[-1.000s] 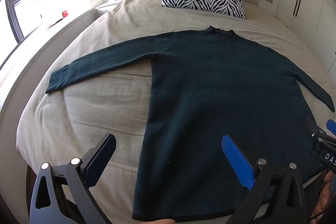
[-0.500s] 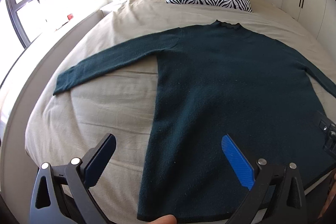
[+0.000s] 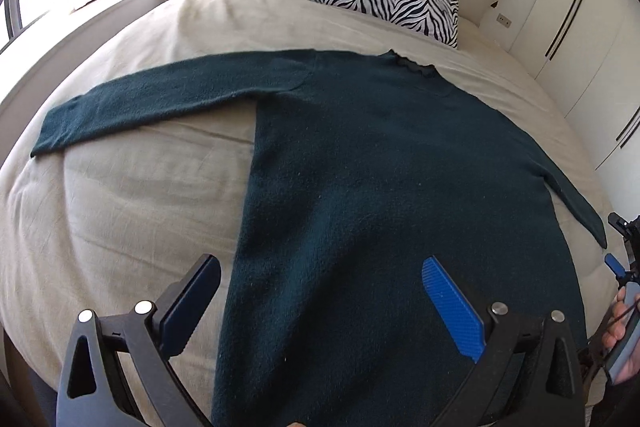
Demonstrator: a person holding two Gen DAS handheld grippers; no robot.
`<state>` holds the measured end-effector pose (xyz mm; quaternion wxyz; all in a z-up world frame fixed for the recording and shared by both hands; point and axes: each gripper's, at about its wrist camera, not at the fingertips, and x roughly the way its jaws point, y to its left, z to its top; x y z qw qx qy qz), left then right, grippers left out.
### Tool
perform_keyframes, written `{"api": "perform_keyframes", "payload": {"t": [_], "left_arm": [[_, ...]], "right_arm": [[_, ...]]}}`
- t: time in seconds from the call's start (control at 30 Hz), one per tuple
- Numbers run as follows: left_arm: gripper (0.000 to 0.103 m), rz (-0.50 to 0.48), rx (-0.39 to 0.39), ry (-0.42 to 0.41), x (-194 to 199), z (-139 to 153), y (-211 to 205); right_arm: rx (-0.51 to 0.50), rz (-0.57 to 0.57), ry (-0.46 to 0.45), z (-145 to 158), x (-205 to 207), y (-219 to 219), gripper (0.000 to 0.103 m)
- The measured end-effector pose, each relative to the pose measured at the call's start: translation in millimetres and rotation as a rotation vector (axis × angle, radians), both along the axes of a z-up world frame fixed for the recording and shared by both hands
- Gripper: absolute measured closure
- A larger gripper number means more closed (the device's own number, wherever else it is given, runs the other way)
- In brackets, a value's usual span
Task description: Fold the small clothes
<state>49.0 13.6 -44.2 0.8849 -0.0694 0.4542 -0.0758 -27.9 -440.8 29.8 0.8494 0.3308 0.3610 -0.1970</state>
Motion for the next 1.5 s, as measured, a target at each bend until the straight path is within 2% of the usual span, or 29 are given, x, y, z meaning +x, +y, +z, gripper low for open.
{"api": "perform_keyframes", "payload": {"t": [0.07, 0.13, 0.2, 0.23, 0.3, 0.37, 0.43, 0.5, 0.57, 0.67, 0.73, 0.77, 0.87, 0.97, 1.1, 1.2, 1.33, 1.43, 1.47, 1.5], "left_arm": [[0.000, -0.030, -0.005, -0.078, 3, 6, -5], [0.000, -0.049, 0.036, -0.102, 8, 8, -14], [0.000, -0.051, 0.061, -0.043, 19, 5, -22], [0.000, -0.034, 0.043, -0.008, 25, 3, -22], [0.000, 0.006, 0.000, -0.012, 30, 4, -17], [0.000, 0.017, -0.018, -0.037, 34, 4, -16], [0.000, -0.010, -0.068, -0.024, 43, 0, -18], [0.004, -0.024, -0.103, -0.003, 51, -4, -21], [0.005, -0.044, -0.159, 0.021, 59, -8, -23], [0.006, -0.062, -0.235, 0.053, 70, -16, -28], [0.006, -0.069, -0.258, 0.064, 75, -18, -30], [0.006, -0.073, -0.264, 0.065, 78, -19, -31], [0.006, -0.088, -0.313, 0.071, 85, -21, -32], [0.006, -0.100, -0.343, 0.067, 92, -19, -31], [0.006, -0.098, -0.397, 0.055, 100, -15, -26], [0.006, -0.093, -0.443, 0.049, 106, -13, -19], [0.006, -0.090, -0.511, 0.076, 115, -20, -10], [0.006, -0.086, -0.566, 0.125, 122, -33, -9], [0.006, -0.087, -0.587, 0.144, 125, -36, -10], [0.006, -0.089, -0.608, 0.164, 128, -41, -12]], "right_arm": [[0.079, -0.122, -0.021, -16, -9, -52, 0.004], [0.159, -0.215, -0.040, -32, -16, -96, 0.011], [0.240, -0.286, -0.057, -52, -19, -139, 0.021], [0.258, -0.306, -0.054, -58, -19, -153, 0.023], [0.301, -0.343, -0.069, -73, -16, -183, 0.033], [0.312, -0.371, -0.101, -78, -12, -202, 0.035], [0.315, -0.387, -0.136, -84, -5, -225, 0.036], [0.334, -0.418, -0.145, -93, 5, -250, 0.047], [0.343, -0.433, -0.152, -103, 16, -268, 0.054], [0.303, -0.427, -0.111, -111, 35, -287, 0.074], [0.283, -0.407, -0.098, -111, 52, -295, 0.083], [0.269, -0.396, -0.090, -106, 64, -294, 0.092], [0.202, -0.319, -0.096, -80, 95, -272, 0.095], [0.129, -0.168, -0.126, -45, 137, -229, 0.095], [0.052, 0.079, -0.139, -12, 203, -141, 0.095], [-0.008, 0.304, -0.121, -4, 255, -48, 0.095], [-0.034, 0.523, -0.048, -34, 290, 63, 0.095], [0.004, 0.642, 0.040, -86, 304, 115, 0.094], [0.022, 0.667, 0.063, -101, 300, 129, 0.089], [0.035, 0.679, 0.081, -113, 292, 145, 0.078]]}}
